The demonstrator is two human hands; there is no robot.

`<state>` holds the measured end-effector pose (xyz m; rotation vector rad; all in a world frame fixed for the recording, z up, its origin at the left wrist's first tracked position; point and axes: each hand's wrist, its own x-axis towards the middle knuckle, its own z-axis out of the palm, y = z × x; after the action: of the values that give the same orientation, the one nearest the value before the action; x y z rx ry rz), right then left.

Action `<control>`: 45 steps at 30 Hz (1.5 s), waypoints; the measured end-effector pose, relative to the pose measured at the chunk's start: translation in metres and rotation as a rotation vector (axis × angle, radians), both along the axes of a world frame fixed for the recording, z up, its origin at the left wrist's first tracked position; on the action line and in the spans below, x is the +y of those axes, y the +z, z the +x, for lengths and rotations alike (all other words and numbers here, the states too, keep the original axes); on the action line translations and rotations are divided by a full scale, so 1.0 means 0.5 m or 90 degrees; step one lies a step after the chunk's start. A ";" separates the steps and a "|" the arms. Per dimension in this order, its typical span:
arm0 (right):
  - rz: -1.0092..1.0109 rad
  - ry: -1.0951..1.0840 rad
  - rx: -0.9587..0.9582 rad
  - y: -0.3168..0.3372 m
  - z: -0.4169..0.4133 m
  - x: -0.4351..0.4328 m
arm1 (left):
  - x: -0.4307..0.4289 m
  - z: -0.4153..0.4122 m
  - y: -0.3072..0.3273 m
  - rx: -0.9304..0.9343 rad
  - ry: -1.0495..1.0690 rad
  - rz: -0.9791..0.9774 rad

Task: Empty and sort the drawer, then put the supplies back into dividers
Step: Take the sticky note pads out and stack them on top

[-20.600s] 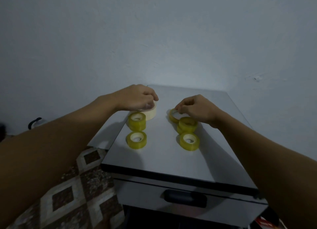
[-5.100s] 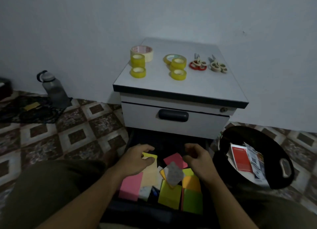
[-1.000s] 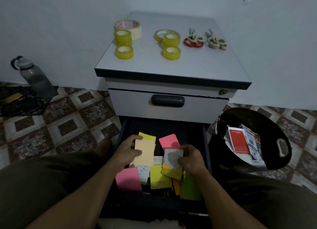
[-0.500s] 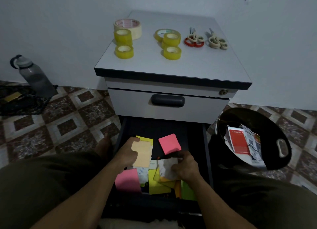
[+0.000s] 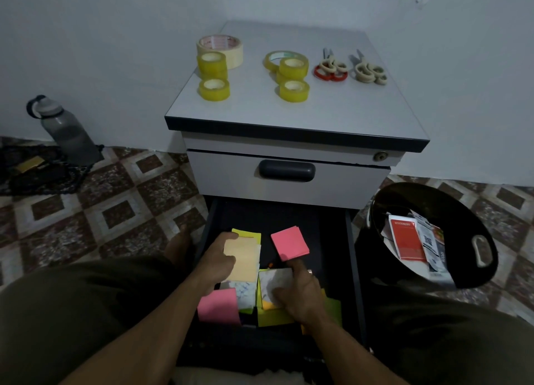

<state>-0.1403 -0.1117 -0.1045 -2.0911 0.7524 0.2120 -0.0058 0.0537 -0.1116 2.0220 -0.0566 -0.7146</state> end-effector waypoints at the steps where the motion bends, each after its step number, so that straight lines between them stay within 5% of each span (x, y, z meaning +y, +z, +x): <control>1: 0.013 -0.002 -0.018 0.000 -0.003 0.001 | 0.000 0.000 0.001 -0.004 0.004 0.000; 8: 0.091 -0.020 -0.048 0.003 0.008 -0.011 | -0.002 -0.002 0.003 -0.027 0.025 -0.027; 15: 0.293 -0.278 -0.152 0.011 0.028 -0.064 | -0.009 0.007 0.024 -0.034 0.043 -0.093; 26: 0.290 -0.402 -0.232 0.021 0.033 -0.088 | -0.049 0.026 0.088 -0.035 0.105 -0.214; 33: 0.265 -0.342 -0.181 0.013 0.021 -0.079 | -0.030 0.006 0.046 0.046 0.020 -0.087; 38: 0.256 -0.306 -0.150 -0.002 0.021 -0.072 | -0.017 -0.006 0.017 -0.015 -0.036 0.058; 45: 0.265 -0.290 -0.139 -0.004 0.017 -0.070 | -0.001 0.002 0.004 0.060 -0.112 0.105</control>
<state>-0.1318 -0.1466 -0.1065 -1.4796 0.9361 -0.1048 -0.0050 0.0531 -0.1096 2.1561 -0.1249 -0.9516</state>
